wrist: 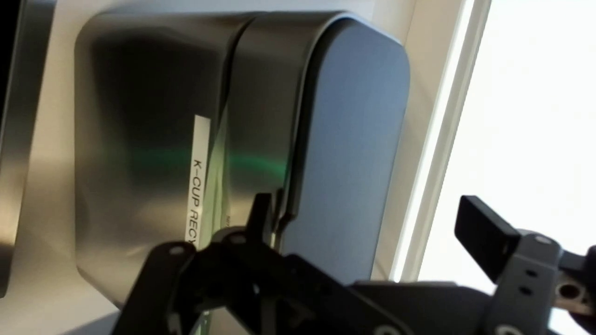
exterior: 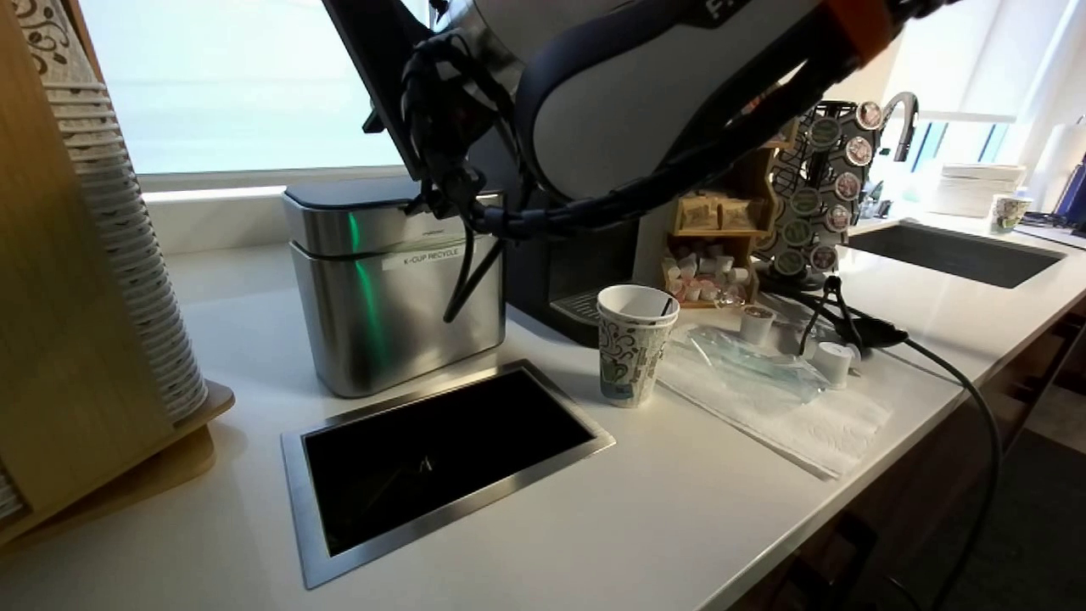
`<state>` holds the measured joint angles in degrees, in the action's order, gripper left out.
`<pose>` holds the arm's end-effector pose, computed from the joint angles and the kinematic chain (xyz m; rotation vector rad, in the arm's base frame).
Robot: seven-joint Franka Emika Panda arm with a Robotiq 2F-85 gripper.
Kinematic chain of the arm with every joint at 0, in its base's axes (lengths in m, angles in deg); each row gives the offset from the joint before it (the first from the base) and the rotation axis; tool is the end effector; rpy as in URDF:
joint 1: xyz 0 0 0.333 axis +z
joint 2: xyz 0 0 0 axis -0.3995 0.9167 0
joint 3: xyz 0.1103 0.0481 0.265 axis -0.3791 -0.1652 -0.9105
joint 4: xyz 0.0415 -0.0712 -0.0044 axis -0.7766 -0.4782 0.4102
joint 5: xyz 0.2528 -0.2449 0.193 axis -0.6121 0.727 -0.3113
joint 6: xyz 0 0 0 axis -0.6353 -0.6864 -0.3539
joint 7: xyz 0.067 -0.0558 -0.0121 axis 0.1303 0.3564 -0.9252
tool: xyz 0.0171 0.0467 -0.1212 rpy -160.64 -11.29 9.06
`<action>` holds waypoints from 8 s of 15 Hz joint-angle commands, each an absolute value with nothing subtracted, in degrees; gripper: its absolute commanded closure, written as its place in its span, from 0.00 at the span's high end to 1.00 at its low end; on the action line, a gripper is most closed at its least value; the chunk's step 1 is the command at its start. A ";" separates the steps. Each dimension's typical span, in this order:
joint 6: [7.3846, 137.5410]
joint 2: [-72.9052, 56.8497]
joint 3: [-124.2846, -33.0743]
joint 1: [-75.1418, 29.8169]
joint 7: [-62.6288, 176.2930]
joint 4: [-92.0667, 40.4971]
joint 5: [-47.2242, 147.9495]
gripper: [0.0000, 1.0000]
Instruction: Open the lid of the silver bin
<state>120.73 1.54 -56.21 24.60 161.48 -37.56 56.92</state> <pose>0.6376 0.3131 0.3829 -1.8667 1.2972 -0.7444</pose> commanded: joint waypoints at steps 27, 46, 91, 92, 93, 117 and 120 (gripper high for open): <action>121.20 2.43 -29.54 51.89 154.51 -43.85 45.79 1.00; 119.36 6.54 -35.96 42.64 159.42 -39.82 43.57 1.00; 110.74 1.16 -37.10 45.35 157.07 -41.41 44.19 1.00; 111.03 0.58 -36.38 46.06 158.58 -42.97 43.64 1.00; 112.43 3.71 -38.07 43.71 156.55 -38.26 44.72 1.00; 110.22 11.93 -31.26 41.91 163.47 -27.44 47.57 1.00; 110.02 13.15 -29.30 41.52 162.89 -25.64 47.37 1.00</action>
<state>110.61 10.74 -31.80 41.33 160.69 -28.00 46.46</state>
